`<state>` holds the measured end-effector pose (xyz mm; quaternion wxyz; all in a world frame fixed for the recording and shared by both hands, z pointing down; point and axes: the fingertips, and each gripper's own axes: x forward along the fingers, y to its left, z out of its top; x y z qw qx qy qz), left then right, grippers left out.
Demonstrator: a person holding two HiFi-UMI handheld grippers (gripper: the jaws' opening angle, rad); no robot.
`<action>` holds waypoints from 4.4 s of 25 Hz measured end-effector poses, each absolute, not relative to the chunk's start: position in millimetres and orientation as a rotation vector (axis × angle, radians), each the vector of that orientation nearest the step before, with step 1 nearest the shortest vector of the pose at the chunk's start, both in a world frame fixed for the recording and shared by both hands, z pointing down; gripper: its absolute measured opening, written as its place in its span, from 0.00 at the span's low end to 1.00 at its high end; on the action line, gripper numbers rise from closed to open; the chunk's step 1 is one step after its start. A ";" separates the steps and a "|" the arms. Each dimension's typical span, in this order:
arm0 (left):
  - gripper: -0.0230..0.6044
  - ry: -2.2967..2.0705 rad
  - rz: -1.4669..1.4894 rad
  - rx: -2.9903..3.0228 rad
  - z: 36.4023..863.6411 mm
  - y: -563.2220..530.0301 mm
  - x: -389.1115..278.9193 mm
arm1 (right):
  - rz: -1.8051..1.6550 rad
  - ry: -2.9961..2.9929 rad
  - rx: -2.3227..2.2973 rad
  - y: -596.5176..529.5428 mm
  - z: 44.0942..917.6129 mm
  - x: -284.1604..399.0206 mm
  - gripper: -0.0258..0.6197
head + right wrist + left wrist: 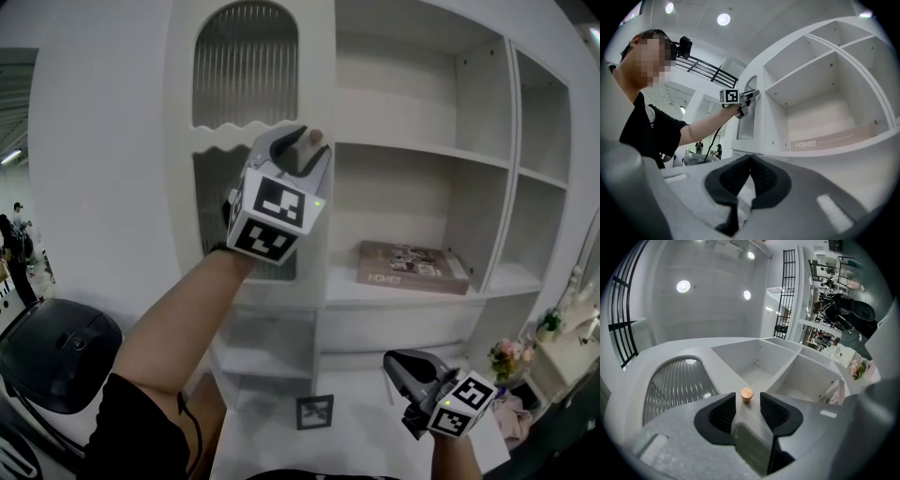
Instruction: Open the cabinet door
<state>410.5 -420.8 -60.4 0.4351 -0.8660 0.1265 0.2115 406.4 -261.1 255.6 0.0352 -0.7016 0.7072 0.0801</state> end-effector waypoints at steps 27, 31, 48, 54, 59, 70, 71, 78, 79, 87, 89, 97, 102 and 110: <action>0.16 0.403 0.521 -2.222 -68.2 -420.9 415.9 | 0.033 2.326 -2.082 -219.5 301.9 422.9 0.04; 0.16 0.419 0.527 -2.236 -70.0 -420.4 414.8 | -0.012 2.337 -2.060 -213.6 315.9 427.4 0.04; 0.16 0.333 0.551 -2.261 -70.2 -408.6 392.5 | -0.013 2.276 -2.096 -211.9 320.3 406.2 0.04; 0.15 0.262 0.578 -2.296 -68.4 -400.6 375.8 | 0.021 2.272 -2.103 -227.9 312.4 371.9 0.04; 0.15 0.207 0.595 -2.299 -68.5 -392.8 355.8 | 0.031 2.250 -2.113 -235.6 312.0 343.2 0.04; 0.15 0.092 0.633 -2.319 -67.8 -384.5 322.5 | 0.032 2.165 -2.202 -239.9 314.3 286.8 0.04; 0.15 0.084 0.637 -2.320 -68.2 -384.2 319.6 | 0.029 2.157 -2.211 -240.4 315.1 282.5 0.04; 0.15 0.004 0.664 -2.329 -66.4 -378.5 296.4 | 0.029 2.081 -2.284 -235.5 316.9 255.7 0.04; 0.15 -0.005 0.668 -2.328 -66.5 -377.8 293.1 | 0.029 2.073 -2.293 -235.5 317.2 252.2 0.04; 0.15 -0.081 0.703 -2.346 -67.2 -375.1 269.8 | 0.030 2.008 -2.357 -236.2 312.9 222.1 0.04; 0.15 -0.100 0.707 -2.354 -66.8 -375.1 262.4 | 0.035 2.001 -2.373 -236.5 311.4 213.1 0.04; 0.15 -0.175 0.759 -2.375 -67.8 -373.6 218.3 | 0.052 1.968 -2.437 -230.3 308.7 173.2 0.04; 0.16 -0.213 0.777 -2.382 -69.2 -377.0 192.5 | 0.063 1.959 -2.452 -231.0 303.8 147.5 0.04; 0.17 -0.242 0.788 -2.388 -68.3 -389.5 146.7 | 0.053 1.981 -2.442 -243.5 308.2 114.2 0.04</action>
